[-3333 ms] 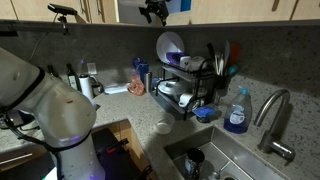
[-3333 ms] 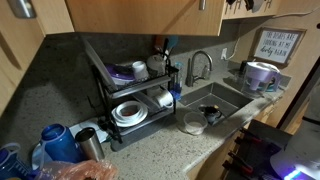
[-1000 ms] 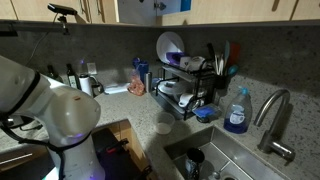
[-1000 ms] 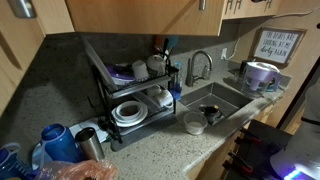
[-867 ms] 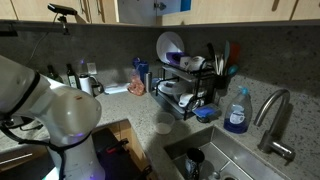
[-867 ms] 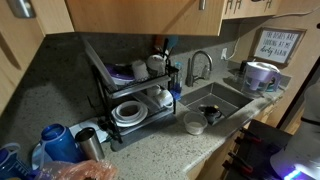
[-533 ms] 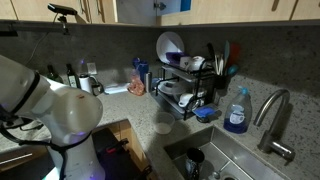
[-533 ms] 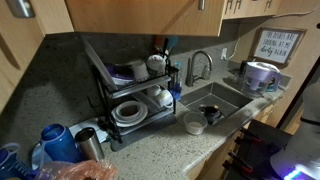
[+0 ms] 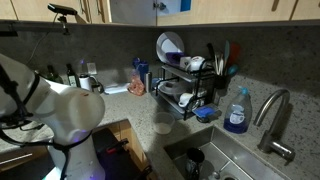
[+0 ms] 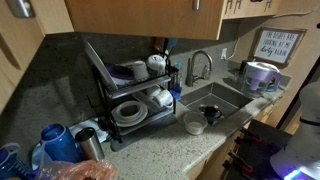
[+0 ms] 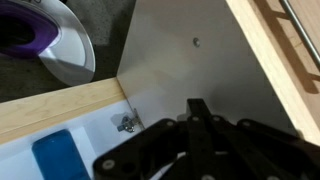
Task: Open the top cupboard door
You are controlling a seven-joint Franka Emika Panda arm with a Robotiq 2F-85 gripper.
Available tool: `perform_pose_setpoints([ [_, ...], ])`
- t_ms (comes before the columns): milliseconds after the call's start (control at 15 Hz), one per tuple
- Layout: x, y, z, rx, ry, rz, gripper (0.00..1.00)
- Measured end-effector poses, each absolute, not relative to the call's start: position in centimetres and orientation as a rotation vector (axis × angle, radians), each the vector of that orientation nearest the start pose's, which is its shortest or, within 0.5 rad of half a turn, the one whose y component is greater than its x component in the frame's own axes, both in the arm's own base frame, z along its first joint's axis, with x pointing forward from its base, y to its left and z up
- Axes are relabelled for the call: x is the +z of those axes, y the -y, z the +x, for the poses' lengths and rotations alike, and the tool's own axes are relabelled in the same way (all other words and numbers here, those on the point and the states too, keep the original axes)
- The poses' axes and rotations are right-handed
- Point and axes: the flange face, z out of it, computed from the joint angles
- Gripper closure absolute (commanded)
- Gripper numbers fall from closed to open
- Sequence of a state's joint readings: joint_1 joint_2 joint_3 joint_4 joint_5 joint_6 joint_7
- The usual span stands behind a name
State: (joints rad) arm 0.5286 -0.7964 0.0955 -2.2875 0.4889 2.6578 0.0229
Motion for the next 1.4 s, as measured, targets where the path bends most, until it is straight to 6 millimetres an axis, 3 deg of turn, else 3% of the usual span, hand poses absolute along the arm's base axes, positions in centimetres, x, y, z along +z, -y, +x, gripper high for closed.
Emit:
perform_pose_setpoints([
  [867, 75.0, -25.3, 26.0, -1.101, 0.458, -2.05, 1.0],
  [1400, 74.7, -27.0, 25.9, -1.065, 0.489, -2.029, 1.0],
])
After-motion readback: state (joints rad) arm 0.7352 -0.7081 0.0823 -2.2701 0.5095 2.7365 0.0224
